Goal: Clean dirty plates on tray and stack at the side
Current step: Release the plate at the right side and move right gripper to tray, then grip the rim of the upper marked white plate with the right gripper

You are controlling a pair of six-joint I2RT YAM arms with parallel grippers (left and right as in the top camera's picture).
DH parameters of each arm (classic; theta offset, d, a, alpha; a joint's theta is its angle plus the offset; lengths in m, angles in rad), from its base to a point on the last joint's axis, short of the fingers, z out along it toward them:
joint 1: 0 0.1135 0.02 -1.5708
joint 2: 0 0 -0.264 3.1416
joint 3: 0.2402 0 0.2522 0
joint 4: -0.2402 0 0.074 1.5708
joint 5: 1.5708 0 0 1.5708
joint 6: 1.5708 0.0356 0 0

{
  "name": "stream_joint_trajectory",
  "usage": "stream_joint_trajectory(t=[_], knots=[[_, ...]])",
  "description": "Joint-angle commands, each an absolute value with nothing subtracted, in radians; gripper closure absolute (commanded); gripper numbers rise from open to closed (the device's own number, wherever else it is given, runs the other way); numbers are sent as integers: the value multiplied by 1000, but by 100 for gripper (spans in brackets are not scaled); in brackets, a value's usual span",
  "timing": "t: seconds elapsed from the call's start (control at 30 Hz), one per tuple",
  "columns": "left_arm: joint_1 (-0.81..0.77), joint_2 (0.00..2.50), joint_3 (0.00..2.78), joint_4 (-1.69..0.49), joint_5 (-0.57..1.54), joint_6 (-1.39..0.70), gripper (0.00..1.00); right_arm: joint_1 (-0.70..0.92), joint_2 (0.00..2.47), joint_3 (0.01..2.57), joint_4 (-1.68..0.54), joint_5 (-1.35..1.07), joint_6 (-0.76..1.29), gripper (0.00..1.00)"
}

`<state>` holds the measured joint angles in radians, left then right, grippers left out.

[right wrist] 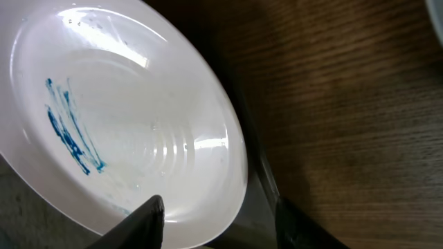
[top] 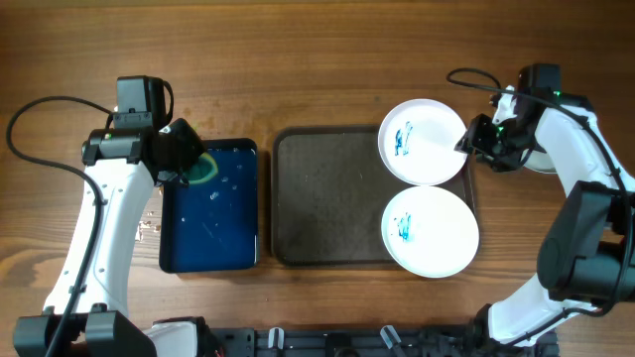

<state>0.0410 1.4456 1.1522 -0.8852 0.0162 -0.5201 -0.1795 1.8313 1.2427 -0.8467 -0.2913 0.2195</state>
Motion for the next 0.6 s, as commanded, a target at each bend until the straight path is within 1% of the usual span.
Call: stream_joint_trajectory(t=[0.0, 0.3, 0.4, 0.47, 0.57], knots=[[36, 1448, 1179, -881, 2, -501, 96, -181, 1862, 1208, -805, -310, 282, 47], [36, 1448, 1179, -884, 2, -501, 96, -180, 1901, 1176, -699, -321, 397, 48], [36, 1448, 1179, -884, 2, -501, 96, -180, 1924, 1176, -681, -323, 428, 55], [36, 1448, 1179, -884, 2, -501, 96, -179, 1945, 1176, -665, -325, 449, 57], [36, 1448, 1179, -884, 2, -501, 96, -171, 1984, 1176, -636, -368, 449, 62]])
